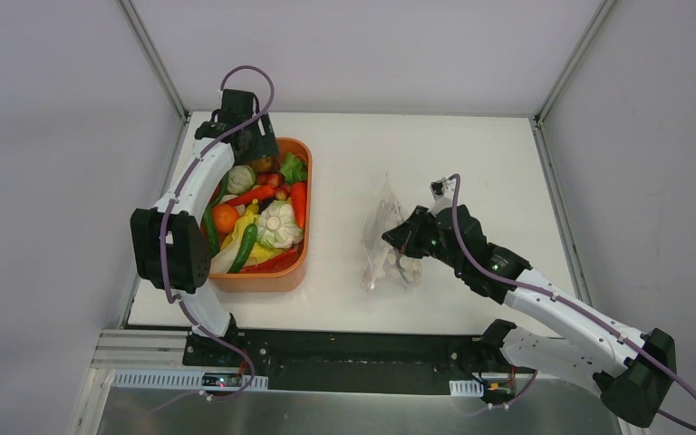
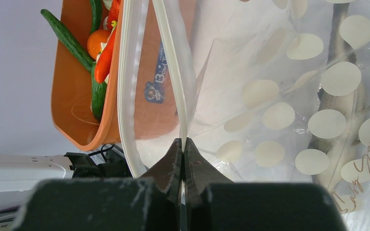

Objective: Place the food in the zip-top bag and seal the zipper
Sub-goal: Pick up the fake fruit from the bin.

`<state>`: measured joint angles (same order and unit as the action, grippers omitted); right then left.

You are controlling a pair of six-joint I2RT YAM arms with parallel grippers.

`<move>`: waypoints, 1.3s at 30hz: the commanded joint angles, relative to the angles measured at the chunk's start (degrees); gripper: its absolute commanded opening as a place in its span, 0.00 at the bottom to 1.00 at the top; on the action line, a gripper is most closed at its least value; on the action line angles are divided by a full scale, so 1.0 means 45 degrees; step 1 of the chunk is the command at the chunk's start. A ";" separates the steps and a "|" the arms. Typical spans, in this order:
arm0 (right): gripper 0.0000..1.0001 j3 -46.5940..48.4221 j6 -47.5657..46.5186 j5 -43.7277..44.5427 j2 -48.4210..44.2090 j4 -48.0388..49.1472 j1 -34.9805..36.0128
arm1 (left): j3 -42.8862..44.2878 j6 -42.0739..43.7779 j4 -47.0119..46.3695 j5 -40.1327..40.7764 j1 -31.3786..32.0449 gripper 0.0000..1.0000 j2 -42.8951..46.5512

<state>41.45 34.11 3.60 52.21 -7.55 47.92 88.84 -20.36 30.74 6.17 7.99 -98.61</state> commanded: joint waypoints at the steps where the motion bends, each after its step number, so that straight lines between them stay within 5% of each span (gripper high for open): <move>1: 0.00 0.0380 0.0159 -0.0088 -0.0137 0.0008 -0.0030 | 0.0160 -0.0343 -0.0335 0.0154 -0.0212 0.73 -0.0132; 13: 0.00 0.0447 0.0136 -0.0024 -0.0148 -0.0128 -0.0031 | -0.0198 -0.0840 -0.0955 0.0157 -0.0322 0.57 -0.0732; 32: 0.00 0.0370 0.0290 -0.0133 -0.0247 0.0001 -0.0033 | -0.1028 -0.0362 -0.0812 0.0709 -0.0408 0.60 -0.0411; 35: 0.00 0.0359 0.0293 -0.0115 -0.0273 -0.0021 -0.0035 | -0.1022 -0.0183 -0.0816 0.0800 -0.0408 0.51 -0.0282; 39: 0.00 0.0364 0.0306 -0.0137 -0.0297 -0.0016 -0.0039 | -0.1038 -0.0085 -0.0645 0.0774 -0.0408 0.26 0.0069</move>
<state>41.45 34.94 3.57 52.14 -8.43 47.92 84.99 -22.68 25.82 7.49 7.09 -101.51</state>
